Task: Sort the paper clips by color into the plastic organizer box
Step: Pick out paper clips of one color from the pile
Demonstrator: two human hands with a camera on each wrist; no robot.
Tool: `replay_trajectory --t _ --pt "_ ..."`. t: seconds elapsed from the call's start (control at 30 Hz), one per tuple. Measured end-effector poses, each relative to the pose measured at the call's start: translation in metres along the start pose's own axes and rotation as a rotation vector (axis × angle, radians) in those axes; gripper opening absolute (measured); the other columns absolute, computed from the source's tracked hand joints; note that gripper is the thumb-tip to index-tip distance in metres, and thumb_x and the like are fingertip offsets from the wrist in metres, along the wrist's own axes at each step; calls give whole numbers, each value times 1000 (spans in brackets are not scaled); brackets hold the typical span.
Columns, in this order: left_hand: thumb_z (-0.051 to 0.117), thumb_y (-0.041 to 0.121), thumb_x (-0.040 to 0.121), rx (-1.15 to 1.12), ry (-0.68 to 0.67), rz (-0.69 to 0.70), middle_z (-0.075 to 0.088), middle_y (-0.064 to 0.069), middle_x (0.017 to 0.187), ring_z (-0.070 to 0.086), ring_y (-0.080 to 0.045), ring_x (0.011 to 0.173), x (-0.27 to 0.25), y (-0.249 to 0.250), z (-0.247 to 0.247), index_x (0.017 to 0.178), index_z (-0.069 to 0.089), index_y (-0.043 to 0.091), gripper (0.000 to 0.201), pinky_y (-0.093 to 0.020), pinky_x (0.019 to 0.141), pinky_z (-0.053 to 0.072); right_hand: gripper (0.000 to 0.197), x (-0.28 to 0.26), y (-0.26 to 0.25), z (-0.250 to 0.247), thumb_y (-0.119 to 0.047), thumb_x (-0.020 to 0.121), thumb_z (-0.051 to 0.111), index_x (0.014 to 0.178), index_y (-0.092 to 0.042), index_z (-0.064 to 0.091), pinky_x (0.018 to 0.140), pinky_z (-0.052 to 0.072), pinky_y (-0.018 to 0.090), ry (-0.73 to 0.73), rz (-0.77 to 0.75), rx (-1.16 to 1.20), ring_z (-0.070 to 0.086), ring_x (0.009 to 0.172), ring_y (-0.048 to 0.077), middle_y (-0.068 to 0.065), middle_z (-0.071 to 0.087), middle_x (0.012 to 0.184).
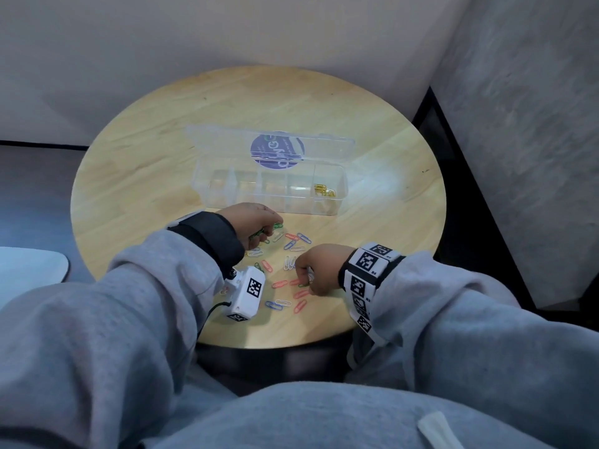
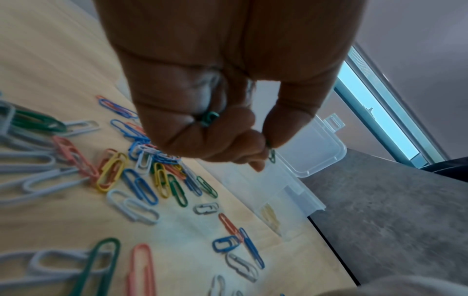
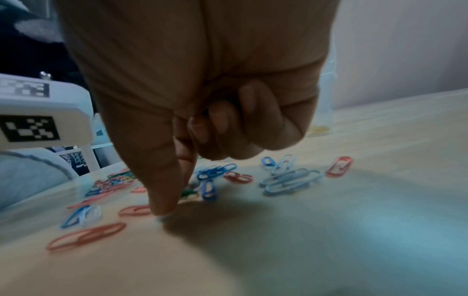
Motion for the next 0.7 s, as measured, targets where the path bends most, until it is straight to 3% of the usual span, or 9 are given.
replay_trajectory --t 0.07,0.2,0.37,0.5,0.6,0.7 --pt "41 1 90 11 -1 -3 38 -5 65 30 -13 52 -1 0 0 76 50 13 20 -8 30 22 16 0 0 -1 -11 81 60 93 -21 62 49 31 19 12 9 -2 47 77 16 -5 51 87" --pt "41 3 91 23 17 -21 39 -4 66 30 -12 52 -2 -1 -4 77 50 13 20 -9 31 22 12 4 3 -5 -11 82 54 84 -20 61 65 40 23 46 20 4 51 80 18 0 59 90" --pt "38 3 92 11 9 -40 37 -4 66 29 -13 52 -2 -1 -3 77 53 14 23 -10 31 22 10 5 8 -7 -14 81 52 78 -18 60 64 43 25 51 78 53 53 75 19 0 59 82" --pt "34 4 93 -66 2 -61 37 -4 65 29 -12 51 0 -1 -5 73 55 14 31 -9 30 24 13 6 22 -25 -11 81 60 69 -14 56 52 39 25 31 167 511 45 56 16 2 53 66" --pt "29 3 91 -160 -32 -35 36 -1 62 30 -11 51 0 5 -4 74 54 13 31 -10 33 25 23 6 29 -34 -4 84 58 65 -13 48 48 36 24 19 196 868 41 54 17 9 51 71" --pt "25 1 88 -232 -77 -15 37 -1 63 31 -10 52 0 15 -4 77 52 13 31 -11 36 27 26 7 32 -46 4 86 53 66 -12 44 43 38 19 60 185 1072 45 54 14 9 53 71"
Point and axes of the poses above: each hand's wrist, its own x-axis towards the middle knuckle, its own z-axis out of the palm, y = z × x, the point moved 7 cm from there along x, towards the middle knuckle
